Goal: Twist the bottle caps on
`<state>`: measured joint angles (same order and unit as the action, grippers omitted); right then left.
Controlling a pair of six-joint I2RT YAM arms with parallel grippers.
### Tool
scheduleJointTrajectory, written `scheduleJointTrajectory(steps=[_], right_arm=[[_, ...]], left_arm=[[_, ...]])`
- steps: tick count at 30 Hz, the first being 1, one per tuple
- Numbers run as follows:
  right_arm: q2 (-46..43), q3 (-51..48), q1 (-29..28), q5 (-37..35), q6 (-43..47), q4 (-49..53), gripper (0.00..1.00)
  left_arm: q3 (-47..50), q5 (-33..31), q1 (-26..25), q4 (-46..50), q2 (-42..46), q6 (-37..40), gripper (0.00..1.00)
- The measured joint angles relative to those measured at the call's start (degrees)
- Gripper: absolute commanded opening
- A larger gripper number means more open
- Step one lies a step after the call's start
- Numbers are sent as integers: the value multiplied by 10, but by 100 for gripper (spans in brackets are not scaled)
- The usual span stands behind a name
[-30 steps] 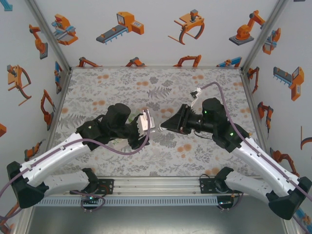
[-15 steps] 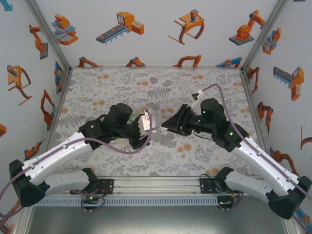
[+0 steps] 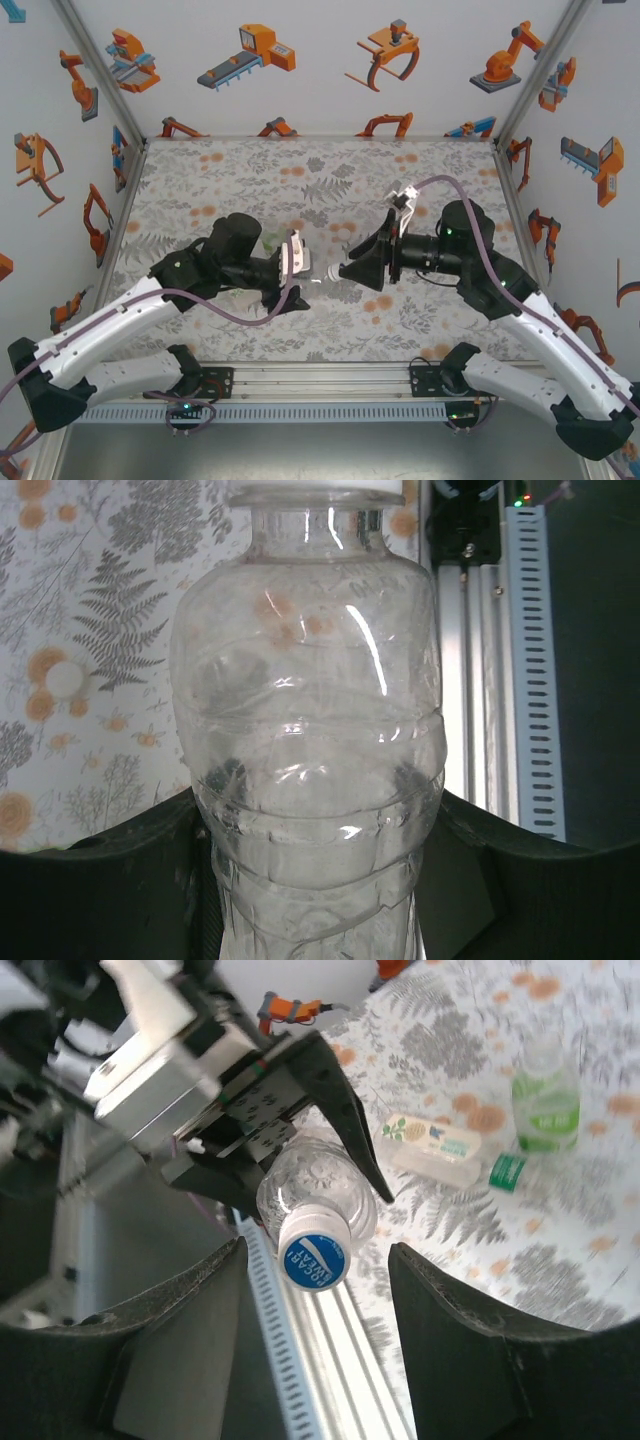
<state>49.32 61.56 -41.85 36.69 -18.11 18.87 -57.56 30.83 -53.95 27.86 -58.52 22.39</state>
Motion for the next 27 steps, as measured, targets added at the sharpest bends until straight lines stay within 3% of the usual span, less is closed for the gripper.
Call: scheduleJointTrajectory(steps=[5, 10, 22, 27], right_arm=[[8, 17, 0, 104, 181, 14, 55], [19, 20, 0, 147, 292, 28, 53], [46, 21, 0, 167, 348, 32, 38], [44, 21, 0, 169, 351, 33, 22]], left_arm=[[0, 34, 0, 0, 3, 1, 0], [0, 42, 0, 0, 3, 1, 0], [0, 42, 0, 0, 3, 1, 0], [0, 42, 0, 0, 3, 1, 0]])
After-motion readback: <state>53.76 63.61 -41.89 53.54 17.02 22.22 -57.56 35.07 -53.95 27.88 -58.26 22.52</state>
